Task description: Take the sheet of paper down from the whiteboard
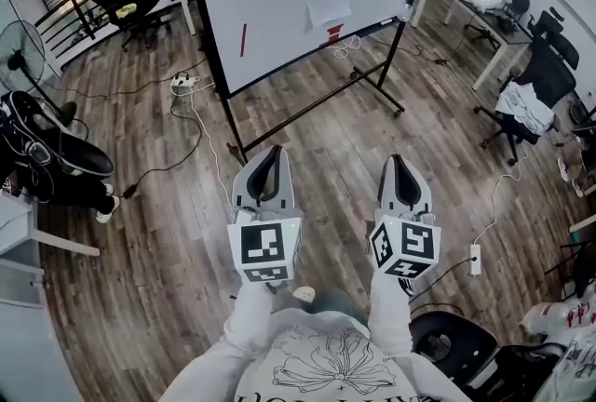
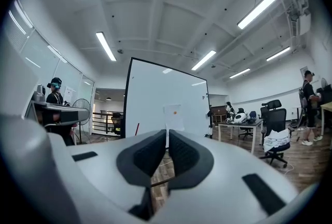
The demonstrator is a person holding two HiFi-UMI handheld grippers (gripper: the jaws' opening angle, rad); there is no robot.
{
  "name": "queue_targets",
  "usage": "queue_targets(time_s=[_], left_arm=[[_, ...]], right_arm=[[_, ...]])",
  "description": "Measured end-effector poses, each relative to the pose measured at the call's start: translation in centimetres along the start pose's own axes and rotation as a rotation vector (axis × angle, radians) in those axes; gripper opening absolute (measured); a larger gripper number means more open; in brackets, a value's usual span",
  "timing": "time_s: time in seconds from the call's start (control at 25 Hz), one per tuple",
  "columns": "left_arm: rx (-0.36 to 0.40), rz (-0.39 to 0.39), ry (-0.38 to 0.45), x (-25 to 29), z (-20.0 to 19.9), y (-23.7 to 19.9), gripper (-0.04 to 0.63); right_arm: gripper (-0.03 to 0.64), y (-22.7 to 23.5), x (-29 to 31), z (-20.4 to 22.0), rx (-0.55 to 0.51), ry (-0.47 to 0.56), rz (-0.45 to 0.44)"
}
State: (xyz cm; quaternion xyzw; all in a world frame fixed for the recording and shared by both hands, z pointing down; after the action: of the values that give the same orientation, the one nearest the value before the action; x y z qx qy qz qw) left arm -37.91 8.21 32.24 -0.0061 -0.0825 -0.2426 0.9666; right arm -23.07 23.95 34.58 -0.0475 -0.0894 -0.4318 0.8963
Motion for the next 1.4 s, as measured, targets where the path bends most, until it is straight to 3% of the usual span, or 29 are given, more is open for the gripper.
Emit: queue_targets(time_s=[0.48,1.12,1.4], left_arm=[[-0.005,-0.013,-0.032,5.3,0.8,-0.3,0.006],[-0.018,-0.098,0.008,25.2,-4.1,3.4,0.006],[-0.035,-0.131,0.004,31.7,-4.8,4.6,0.006]], right_arm=[[0.015,1.1,5.1,0.8,0.001,-0.024,-0.033],[0.015,11.9,23.5,-5.1,-0.037,0.028,-0.135],[0.015,15.0,30.0,-5.6,-0.045,0.013,-0.181]])
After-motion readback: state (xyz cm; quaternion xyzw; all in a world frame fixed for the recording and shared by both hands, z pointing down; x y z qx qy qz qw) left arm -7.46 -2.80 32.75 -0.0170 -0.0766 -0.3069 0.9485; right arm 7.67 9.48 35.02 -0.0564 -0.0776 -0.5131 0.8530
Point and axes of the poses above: the fingertips, and each gripper's own axes: x forward along the fingers, y to its right, z out of its underside, the point moved 4 cm from there along -x, backward along the fingers, and after that the axes turned 9 degrees about -y, right-handed, at the moved point
